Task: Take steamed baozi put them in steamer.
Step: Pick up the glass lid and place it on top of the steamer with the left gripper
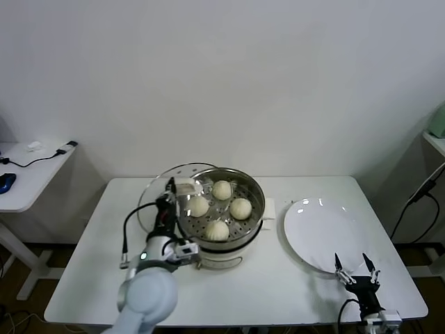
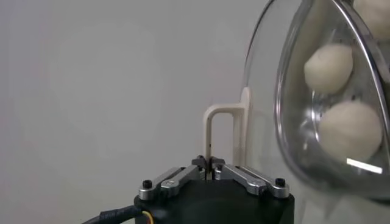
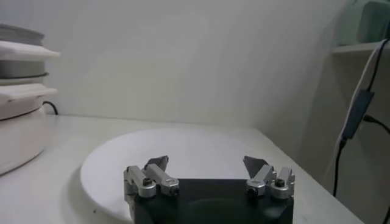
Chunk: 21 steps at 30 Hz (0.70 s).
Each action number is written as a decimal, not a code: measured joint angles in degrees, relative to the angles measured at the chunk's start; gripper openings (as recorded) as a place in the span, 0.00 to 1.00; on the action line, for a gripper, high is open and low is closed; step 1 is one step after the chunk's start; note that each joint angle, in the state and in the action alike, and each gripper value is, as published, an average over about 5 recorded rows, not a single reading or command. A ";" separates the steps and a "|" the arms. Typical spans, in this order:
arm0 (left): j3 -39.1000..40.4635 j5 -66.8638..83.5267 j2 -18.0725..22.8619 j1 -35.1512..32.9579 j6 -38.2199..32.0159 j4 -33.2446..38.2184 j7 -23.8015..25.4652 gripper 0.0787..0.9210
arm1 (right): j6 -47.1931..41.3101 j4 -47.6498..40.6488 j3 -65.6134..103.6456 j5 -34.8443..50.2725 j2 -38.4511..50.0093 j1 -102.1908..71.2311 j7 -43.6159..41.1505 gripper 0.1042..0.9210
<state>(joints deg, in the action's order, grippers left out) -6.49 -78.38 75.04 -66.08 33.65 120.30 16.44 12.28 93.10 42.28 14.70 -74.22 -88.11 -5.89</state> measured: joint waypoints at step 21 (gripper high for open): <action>9.43 -13.16 12.99 5.94 2.70 -12.91 0.46 0.06 | 0.58 -0.07 1.50 -0.21 -0.02 -0.39 0.30 0.88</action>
<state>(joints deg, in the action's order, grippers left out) 2.94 -91.54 88.03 -60.14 36.35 107.39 16.89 12.86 93.03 43.78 14.48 -74.24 -88.50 -5.59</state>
